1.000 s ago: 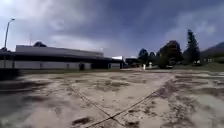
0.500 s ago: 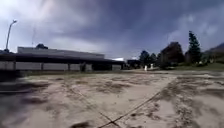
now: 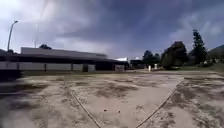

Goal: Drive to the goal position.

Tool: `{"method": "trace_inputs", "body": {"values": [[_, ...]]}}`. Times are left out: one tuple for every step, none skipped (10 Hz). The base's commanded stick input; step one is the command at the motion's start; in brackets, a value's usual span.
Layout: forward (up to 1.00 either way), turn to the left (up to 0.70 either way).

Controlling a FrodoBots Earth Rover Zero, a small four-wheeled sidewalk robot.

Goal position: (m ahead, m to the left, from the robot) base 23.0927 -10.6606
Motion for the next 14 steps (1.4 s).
{"method": "trace_inputs", "body": {"values": [[0.70, 0.00], [0.70, 0.00], [0.70, 0.00], [0.70, 0.00], [0.70, 0.00], [0.70, 0.00], [0.70, 0.00], [0.70, 0.00], [0.70, 0.00], [0.70, 0.00], [0.70, 0.00], [0.70, 0.00], [0.70, 0.00], [0.70, 0.00]]}}
